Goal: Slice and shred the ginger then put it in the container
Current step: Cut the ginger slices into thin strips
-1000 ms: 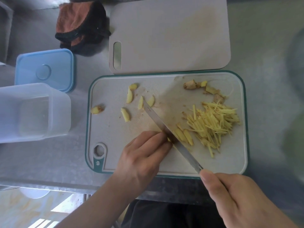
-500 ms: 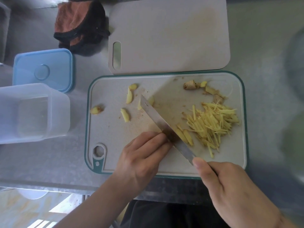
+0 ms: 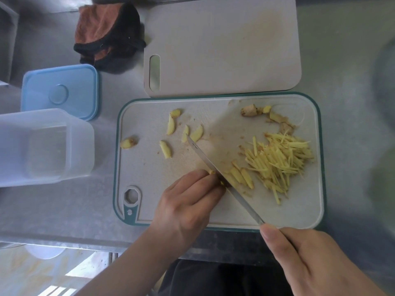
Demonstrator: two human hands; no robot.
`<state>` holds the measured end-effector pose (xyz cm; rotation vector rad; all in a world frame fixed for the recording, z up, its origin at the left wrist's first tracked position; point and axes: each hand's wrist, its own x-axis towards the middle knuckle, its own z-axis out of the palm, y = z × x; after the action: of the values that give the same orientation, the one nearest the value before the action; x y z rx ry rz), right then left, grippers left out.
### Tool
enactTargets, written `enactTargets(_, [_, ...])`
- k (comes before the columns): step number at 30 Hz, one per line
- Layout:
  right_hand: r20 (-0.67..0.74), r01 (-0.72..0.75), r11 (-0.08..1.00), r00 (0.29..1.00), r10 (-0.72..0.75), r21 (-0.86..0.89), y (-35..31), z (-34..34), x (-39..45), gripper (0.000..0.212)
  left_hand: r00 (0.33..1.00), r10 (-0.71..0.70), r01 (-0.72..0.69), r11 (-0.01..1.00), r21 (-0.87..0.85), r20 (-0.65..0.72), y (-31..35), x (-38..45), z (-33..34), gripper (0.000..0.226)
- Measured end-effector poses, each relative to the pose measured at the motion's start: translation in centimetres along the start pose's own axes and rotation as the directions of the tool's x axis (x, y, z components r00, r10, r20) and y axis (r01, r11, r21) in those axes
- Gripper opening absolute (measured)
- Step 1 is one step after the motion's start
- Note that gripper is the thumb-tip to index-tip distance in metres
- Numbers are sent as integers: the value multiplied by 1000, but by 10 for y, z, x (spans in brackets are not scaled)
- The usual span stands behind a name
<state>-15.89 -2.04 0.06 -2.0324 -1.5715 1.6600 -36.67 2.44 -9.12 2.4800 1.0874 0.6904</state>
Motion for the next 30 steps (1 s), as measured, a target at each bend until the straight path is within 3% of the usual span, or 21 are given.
enactTargets(8, [-70, 49, 996, 996, -54, -76, 10, 13, 20, 77, 1000, 9, -10, 1000, -10, -29, -1, 2, 0, 11])
enactTargets(16, [-74, 55, 997, 996, -58, -50, 10, 6, 6, 63, 999, -22, 23, 1000, 14, -40, 2, 2, 1, 14])
enactTargets(21, [-45, 25, 1000, 999, -25, -4, 2, 1, -2, 42, 999, -12, 13, 1000, 22, -37, 0, 0, 1, 17])
enactTargets(30, [-85, 55, 998, 995, -56, -19, 14, 6, 2, 64, 998, -37, 37, 999, -6, -55, 1, 0, 2, 15])
